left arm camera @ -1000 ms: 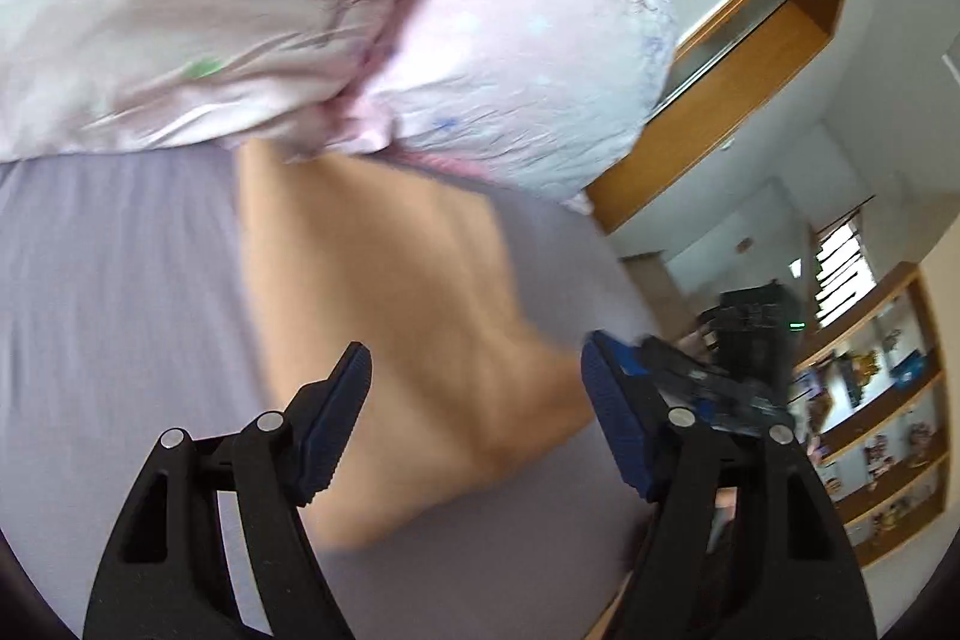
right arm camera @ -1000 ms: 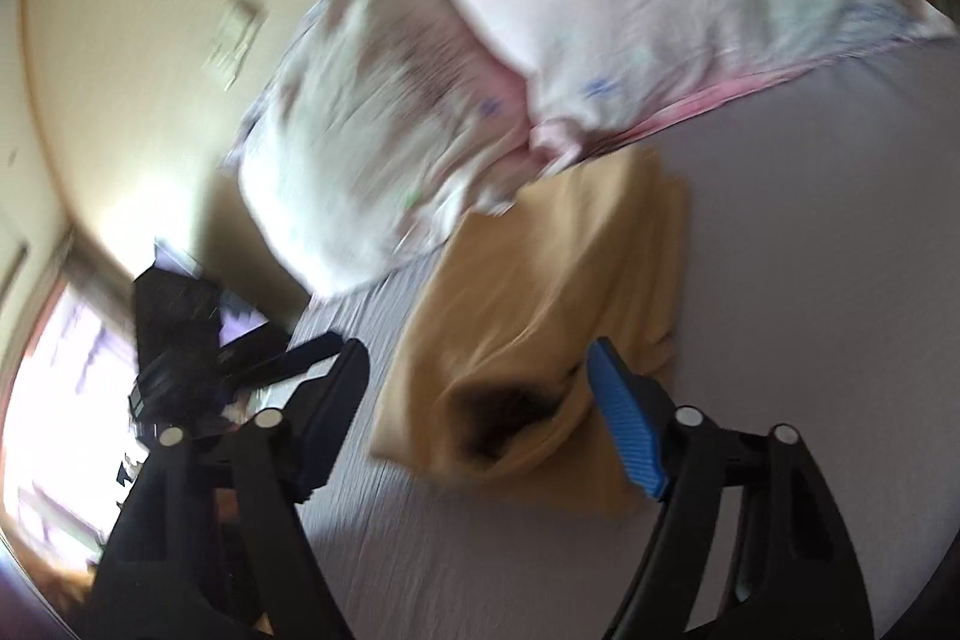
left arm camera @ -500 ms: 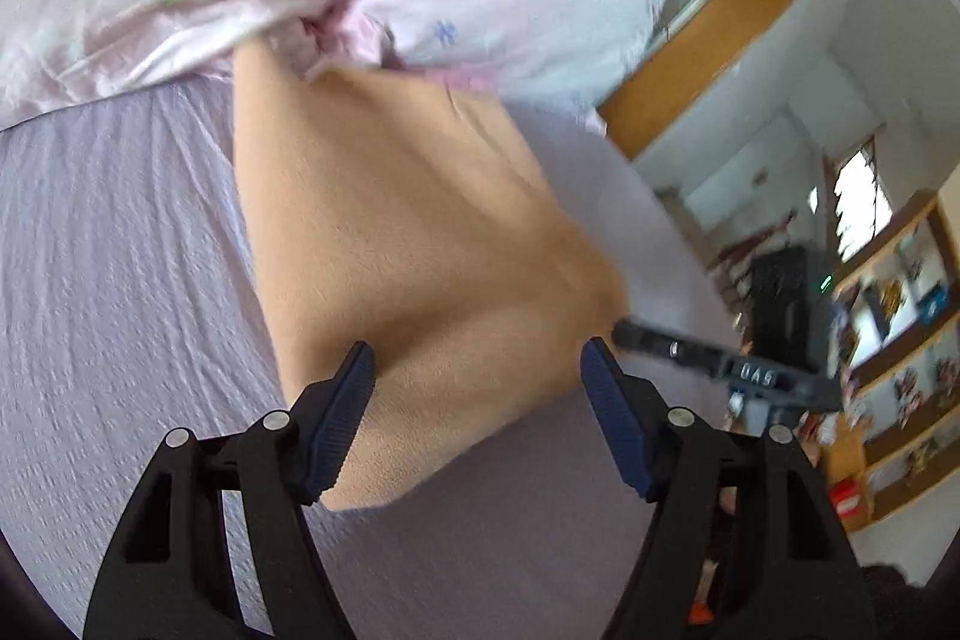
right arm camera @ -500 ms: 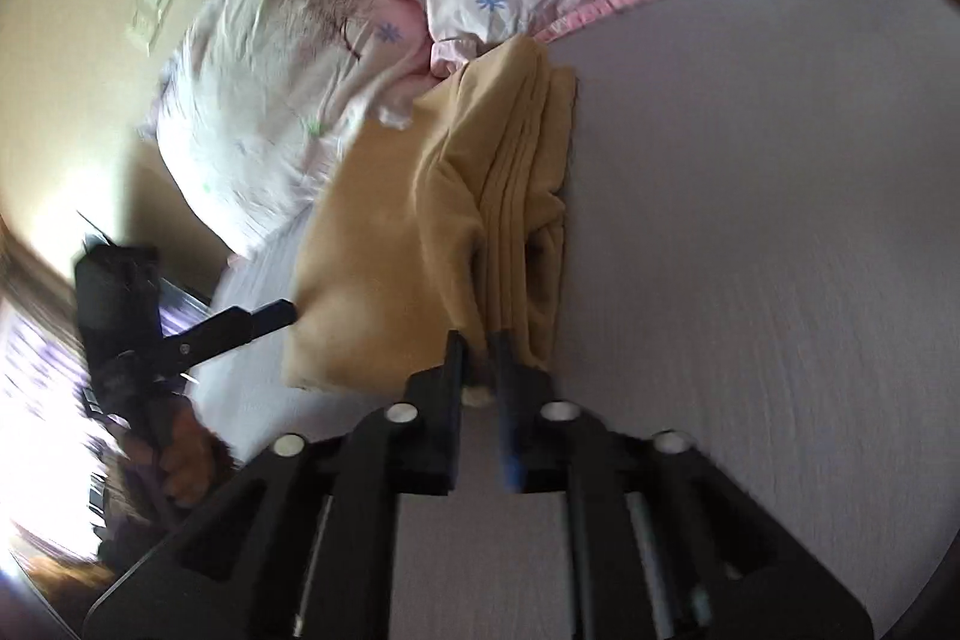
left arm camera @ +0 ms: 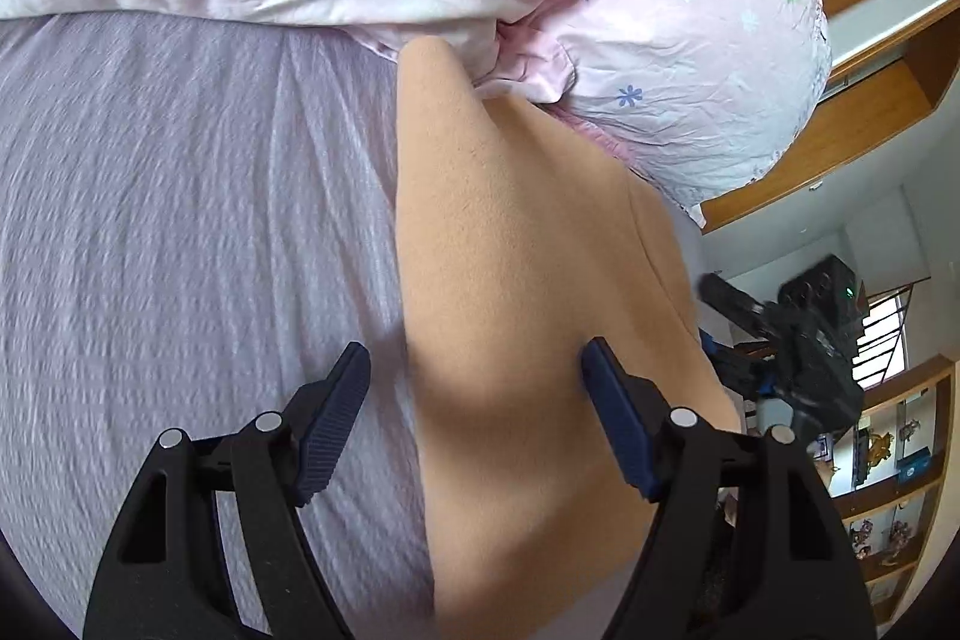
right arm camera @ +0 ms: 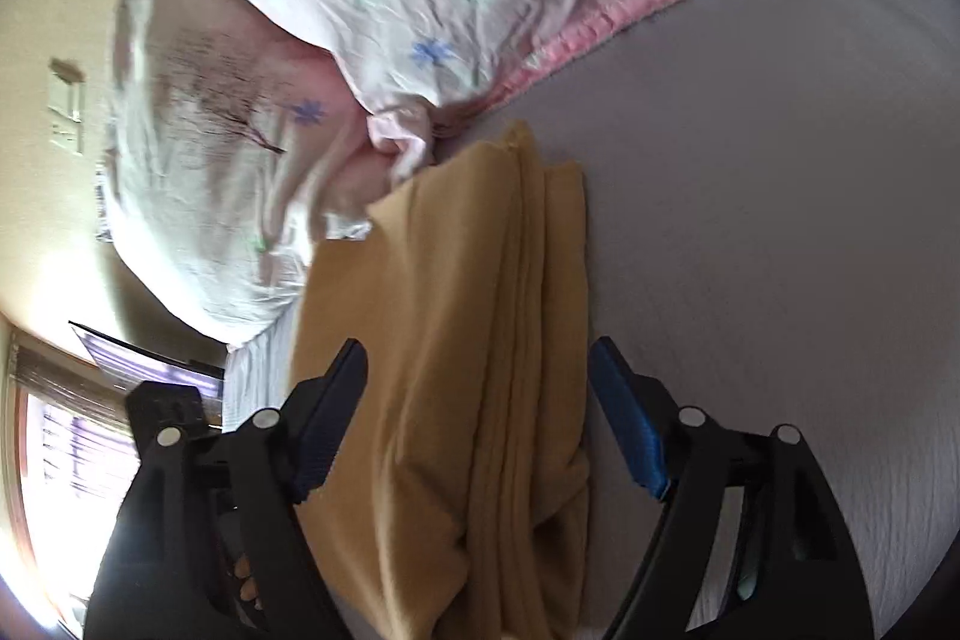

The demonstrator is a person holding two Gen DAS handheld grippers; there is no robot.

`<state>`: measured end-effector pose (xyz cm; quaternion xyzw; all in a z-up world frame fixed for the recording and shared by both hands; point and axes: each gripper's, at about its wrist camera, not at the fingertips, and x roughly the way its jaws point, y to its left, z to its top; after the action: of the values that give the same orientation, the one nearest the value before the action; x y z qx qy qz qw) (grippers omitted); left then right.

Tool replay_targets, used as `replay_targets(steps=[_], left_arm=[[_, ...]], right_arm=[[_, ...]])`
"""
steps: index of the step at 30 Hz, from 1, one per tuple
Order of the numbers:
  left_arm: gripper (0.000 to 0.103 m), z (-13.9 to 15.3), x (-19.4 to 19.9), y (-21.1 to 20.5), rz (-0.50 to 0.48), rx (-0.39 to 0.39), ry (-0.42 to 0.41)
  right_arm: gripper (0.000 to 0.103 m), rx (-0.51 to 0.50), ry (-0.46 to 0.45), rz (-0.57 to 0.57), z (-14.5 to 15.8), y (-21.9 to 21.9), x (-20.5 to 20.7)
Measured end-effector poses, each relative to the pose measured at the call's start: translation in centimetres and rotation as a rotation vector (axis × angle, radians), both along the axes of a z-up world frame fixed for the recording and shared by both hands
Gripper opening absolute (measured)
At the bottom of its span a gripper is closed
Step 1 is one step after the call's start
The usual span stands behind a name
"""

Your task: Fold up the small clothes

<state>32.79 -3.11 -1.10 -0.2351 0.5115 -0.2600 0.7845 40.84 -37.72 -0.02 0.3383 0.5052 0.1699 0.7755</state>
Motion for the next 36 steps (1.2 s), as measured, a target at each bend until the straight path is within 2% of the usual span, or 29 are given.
replay_targets(steps=[2,3,4,5,6,8,9,10,12,14,17,19,20,22,23,25,27,28,31,34,36], left_arm=[[0.073,0.0,0.6,-0.5,-0.008,0.001,0.001],[0.073,-0.1,1.1,-0.8,-0.005,-0.004,-0.004],[0.073,-0.1,1.4,-1.1,-0.002,-0.013,-0.004],[0.070,-0.3,1.9,-1.1,0.001,-0.031,0.003],[0.066,-0.6,2.4,-1.2,0.001,-0.064,0.021],[0.046,-1.0,3.1,-1.1,0.020,-0.091,0.042],[0.043,-1.2,3.2,-0.9,0.016,-0.110,0.050],[0.036,-1.2,3.1,-0.4,0.016,-0.136,0.055],[0.032,-0.5,2.5,0.6,0.005,-0.167,0.051],[0.031,0.8,1.2,2.0,0.007,-0.156,0.013],[0.032,2.9,-1.0,5.6,0.058,-0.129,-0.054],[0.036,3.2,-1.6,7.9,0.117,-0.081,-0.072],[0.039,3.1,-1.4,8.5,0.141,-0.037,-0.081],[0.039,2.8,-1.5,9.4,0.196,0.100,-0.088],[0.039,2.7,-1.7,9.7,0.207,0.111,-0.092],[0.042,3.4,-3.0,10.6,0.200,0.076,-0.127],[0.045,4.6,-4.8,10.9,0.188,0.066,-0.184],[0.047,5.0,-5.5,10.6,0.176,0.059,-0.204],[0.055,5.3,-7.6,8.2,0.080,0.028,-0.238],[0.060,4.8,-9.8,5.8,-0.017,0.065,-0.251],[0.074,4.4,-11.1,4.5,-0.041,0.115,-0.295]], right_arm=[[0.076,0.026,0.036,0.010,-1.1,0.2,0.5],[0.071,0.042,0.035,0.011,-1.4,0.2,0.7],[0.059,0.047,0.022,0.002,-1.6,0.1,0.7],[0.026,0.092,0.037,0.007,-2.3,0.0,0.7],[0.026,0.152,0.038,0.001,-2.7,-0.3,0.6],[0.024,0.217,0.023,-0.011,-3.1,-0.9,0.4],[0.024,0.251,0.017,-0.018,-3.0,-0.9,0.1],[0.023,0.281,0.005,-0.014,-2.6,-0.7,-0.1],[0.023,0.314,-0.032,0.012,-1.3,0.2,-0.3],[0.023,0.334,-0.069,0.060,0.2,2.0,-0.3],[0.023,0.337,-0.105,0.145,1.5,5.6,0.0],[0.023,0.286,-0.104,0.189,1.3,8.5,0.9],[0.025,0.245,-0.093,0.199,0.9,9.7,1.4],[0.031,0.073,-0.060,0.180,0.3,11.4,2.0],[0.034,0.029,-0.067,0.158,0.7,11.2,1.6],[0.042,0.068,-0.138,0.132,2.5,10.0,0.2],[0.056,0.079,-0.210,0.112,4.3,9.2,-0.9],[0.059,0.065,-0.230,0.117,5.1,9.3,-1.2],[0.060,0.002,-0.208,0.126,5.4,10.4,-1.3],[0.060,0.101,-0.291,0.214,6.2,11.1,-4.5],[0.075,0.162,-0.324,0.316,6.5,12.3,-7.2]])
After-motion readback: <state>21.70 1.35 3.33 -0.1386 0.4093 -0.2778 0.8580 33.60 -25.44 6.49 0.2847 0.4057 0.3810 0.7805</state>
